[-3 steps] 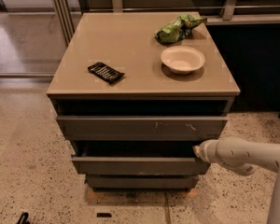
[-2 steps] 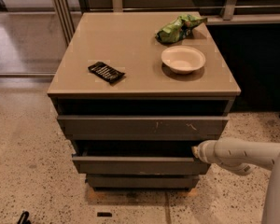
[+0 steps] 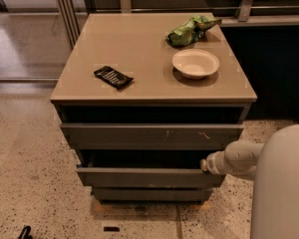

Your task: Open middle drawer

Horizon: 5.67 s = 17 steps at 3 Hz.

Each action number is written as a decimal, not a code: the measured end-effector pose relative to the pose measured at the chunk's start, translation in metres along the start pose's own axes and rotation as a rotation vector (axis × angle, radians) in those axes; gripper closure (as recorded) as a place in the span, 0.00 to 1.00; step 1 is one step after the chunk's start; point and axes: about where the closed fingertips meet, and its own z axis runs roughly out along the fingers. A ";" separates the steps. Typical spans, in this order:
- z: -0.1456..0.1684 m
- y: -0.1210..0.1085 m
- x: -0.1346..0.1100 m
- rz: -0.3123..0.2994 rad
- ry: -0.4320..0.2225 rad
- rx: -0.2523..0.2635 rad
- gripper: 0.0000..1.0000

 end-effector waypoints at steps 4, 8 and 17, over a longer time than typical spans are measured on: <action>-0.058 0.025 0.041 0.179 -0.161 -0.063 1.00; -0.036 0.059 0.068 0.065 -0.031 -0.170 1.00; -0.147 0.067 0.048 0.172 -0.349 -0.157 0.00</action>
Offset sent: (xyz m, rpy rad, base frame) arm -0.0724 -0.0060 0.0340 0.1916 -0.1260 -0.2382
